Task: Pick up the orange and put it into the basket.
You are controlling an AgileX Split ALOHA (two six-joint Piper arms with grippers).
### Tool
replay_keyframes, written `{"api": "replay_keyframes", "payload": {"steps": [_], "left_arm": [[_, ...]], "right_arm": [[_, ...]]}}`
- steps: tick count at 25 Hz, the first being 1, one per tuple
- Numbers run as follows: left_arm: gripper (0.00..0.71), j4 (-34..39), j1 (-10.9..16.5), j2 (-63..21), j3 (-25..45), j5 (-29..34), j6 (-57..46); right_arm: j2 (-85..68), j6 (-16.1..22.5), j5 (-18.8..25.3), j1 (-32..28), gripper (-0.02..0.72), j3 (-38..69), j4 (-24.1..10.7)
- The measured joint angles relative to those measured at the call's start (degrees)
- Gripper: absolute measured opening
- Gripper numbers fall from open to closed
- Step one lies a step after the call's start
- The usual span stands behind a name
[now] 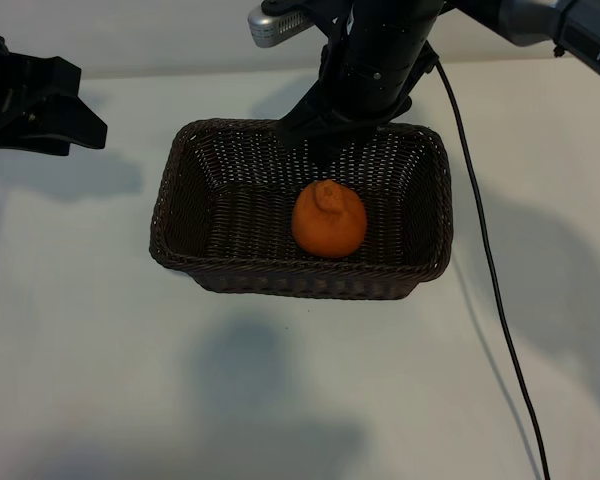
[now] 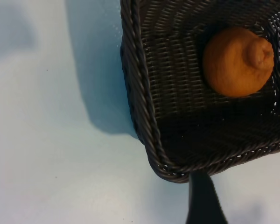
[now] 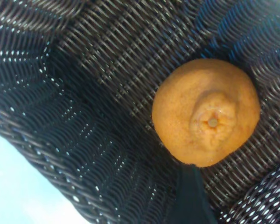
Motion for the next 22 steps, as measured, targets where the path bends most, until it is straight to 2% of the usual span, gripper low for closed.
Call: {"api": "replay_keyframes", "payload": {"steps": [5, 13, 22], "left_arm": [[0.457, 0.0, 0.0, 0.0, 0.0, 0.0, 0.0], [0.457, 0.0, 0.0, 0.0, 0.0, 0.2, 0.2], [0.457, 0.0, 0.0, 0.0, 0.0, -0.1, 0.2]], "right_arm": [[-2.2, 0.1, 0.1, -0.6, 0.475, 0.0, 0.7], [-3.3, -2.5, 0.1, -5.3, 0.475, 0.0, 6.9], [-9.3, -8.6, 0.0, -11.1, 0.475, 5.8, 9.2]]}}
